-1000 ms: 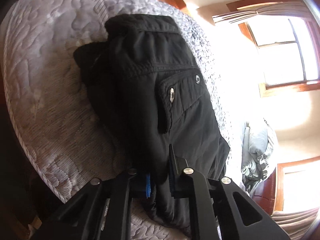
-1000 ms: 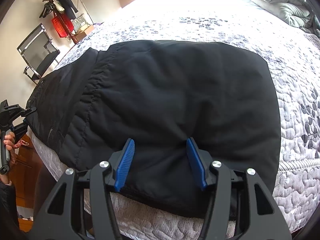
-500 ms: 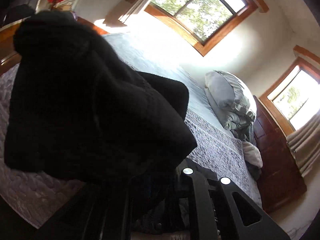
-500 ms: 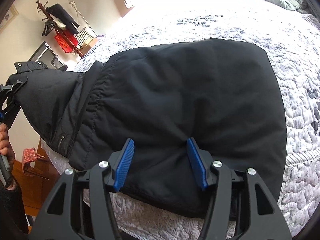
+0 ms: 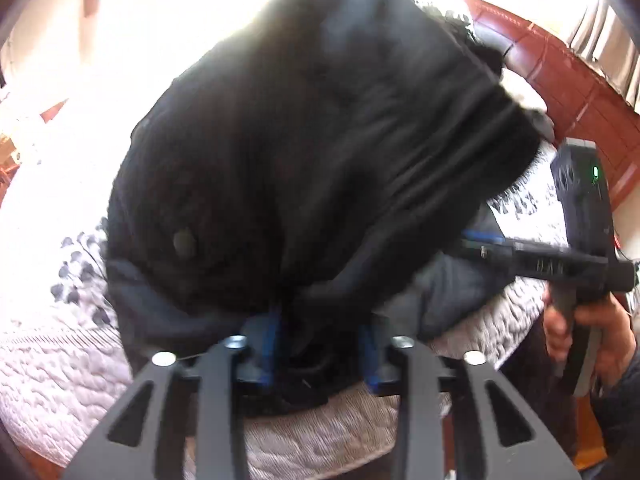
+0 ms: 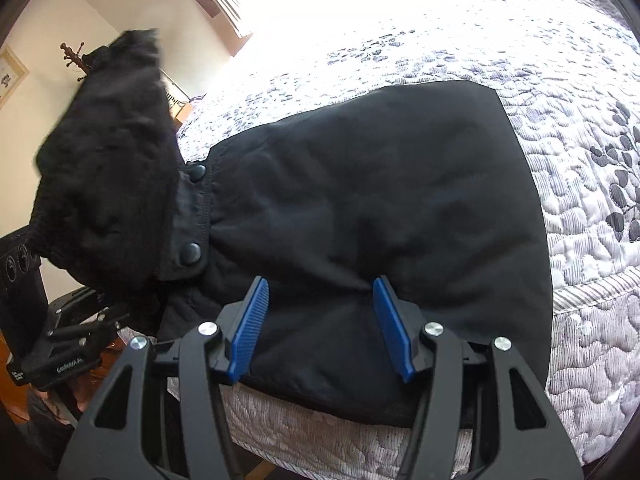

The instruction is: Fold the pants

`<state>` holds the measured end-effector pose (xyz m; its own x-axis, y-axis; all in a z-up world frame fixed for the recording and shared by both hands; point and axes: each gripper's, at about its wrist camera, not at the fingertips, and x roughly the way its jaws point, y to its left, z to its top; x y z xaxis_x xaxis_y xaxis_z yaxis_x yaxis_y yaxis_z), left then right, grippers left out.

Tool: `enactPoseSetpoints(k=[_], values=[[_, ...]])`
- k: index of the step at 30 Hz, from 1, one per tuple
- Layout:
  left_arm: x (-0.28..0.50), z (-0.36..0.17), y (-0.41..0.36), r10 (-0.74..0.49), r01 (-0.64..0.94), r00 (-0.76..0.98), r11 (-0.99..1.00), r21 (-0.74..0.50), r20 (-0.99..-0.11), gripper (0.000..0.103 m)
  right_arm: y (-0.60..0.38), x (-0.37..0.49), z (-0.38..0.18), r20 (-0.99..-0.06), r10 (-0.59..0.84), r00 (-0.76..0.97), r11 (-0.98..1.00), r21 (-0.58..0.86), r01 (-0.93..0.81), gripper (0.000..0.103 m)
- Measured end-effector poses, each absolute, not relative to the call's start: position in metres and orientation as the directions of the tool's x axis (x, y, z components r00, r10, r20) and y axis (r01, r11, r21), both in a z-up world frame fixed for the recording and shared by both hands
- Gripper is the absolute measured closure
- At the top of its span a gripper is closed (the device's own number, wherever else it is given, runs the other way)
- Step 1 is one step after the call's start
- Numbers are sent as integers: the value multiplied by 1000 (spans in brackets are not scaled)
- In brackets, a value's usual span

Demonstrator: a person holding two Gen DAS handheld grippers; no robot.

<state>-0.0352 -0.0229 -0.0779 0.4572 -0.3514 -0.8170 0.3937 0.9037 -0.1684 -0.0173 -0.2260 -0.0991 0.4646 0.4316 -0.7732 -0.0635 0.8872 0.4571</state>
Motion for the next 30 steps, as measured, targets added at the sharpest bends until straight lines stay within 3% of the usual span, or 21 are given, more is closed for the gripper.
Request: enactPoseSetpoints(k=[4,6,9,13,16,25,30], values=[[-42,-71,-17,-412,384,446,890,-245,-795,34,-230,-14,-98,-770,437,466,882,468,-54,44],[-47,-65,-7,-428,361,449,890,-279,-784,31,-231,-15,-94,-771,431,469,883,467,-44,40],[-39,-63,23,-392,279,485,917,-287,-782,17,-234,-14,-86,-767,421,484,886,462,-38,39],[-14,-74,53,-276,89,515,959,-269,-812,16,-234,-14,-70,-758,416,502,888,457,-46,32],[-8,-91,57,-151,-9,494,984,-178,-856,16,-230,-6,-61,-762,393,514,901,432,-49,30],[1,-93,55,-105,39,479,994,-98,-872,15,-235,5,-42,-762,404,506,895,442,-50,23],[-2,-91,42,-79,77,476,996,-48,-876,15,-206,23,-44,-807,366,464,925,371,-84,18]])
